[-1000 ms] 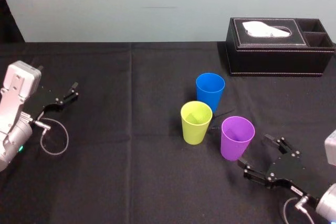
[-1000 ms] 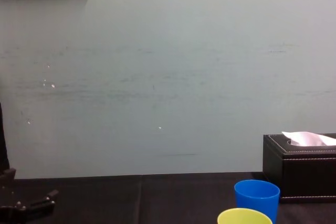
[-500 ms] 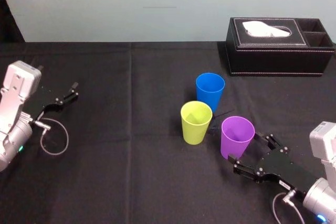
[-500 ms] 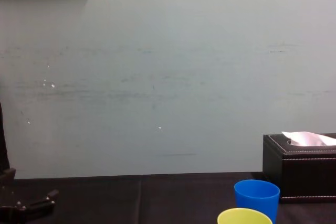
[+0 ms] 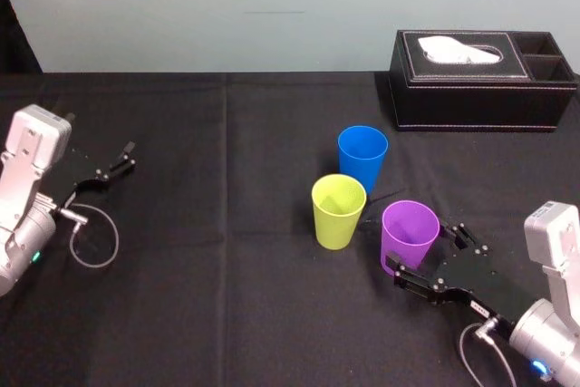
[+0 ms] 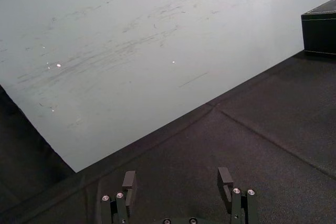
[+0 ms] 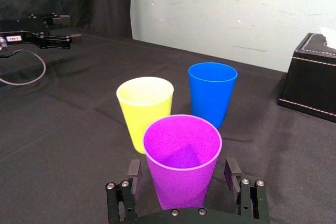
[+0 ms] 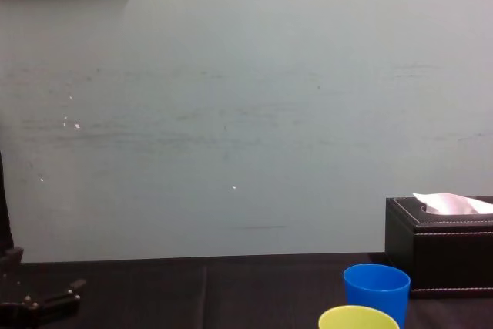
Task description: Stack the three plastic cups sequentially using one hand.
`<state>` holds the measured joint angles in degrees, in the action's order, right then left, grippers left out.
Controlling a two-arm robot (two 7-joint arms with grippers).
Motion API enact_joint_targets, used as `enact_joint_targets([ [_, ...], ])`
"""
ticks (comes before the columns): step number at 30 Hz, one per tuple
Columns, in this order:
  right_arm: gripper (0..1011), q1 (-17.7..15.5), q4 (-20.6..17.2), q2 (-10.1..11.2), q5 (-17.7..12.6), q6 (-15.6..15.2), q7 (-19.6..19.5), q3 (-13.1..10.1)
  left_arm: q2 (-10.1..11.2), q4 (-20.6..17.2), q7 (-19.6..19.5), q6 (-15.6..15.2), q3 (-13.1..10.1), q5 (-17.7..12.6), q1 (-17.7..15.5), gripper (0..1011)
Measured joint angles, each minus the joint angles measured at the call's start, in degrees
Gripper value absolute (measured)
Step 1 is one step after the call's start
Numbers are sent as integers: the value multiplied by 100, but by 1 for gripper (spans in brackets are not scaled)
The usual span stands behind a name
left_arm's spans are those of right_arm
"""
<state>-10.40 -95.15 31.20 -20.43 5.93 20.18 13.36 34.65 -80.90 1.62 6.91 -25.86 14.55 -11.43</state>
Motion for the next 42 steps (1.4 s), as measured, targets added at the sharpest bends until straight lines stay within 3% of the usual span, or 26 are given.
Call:
enact_joint_targets([
  [20, 1003, 239, 151, -396, 443, -139, 0, -16, 0, 0, 0, 0, 0, 0, 0, 1011],
  [35, 1003, 228, 141, -372, 424, -131, 1, -13, 0, 0, 0, 0, 0, 0, 0, 1011],
  [42, 870, 225, 137, -368, 415, -126, -1, -13, 0, 0, 0, 0, 0, 0, 0, 1011],
])
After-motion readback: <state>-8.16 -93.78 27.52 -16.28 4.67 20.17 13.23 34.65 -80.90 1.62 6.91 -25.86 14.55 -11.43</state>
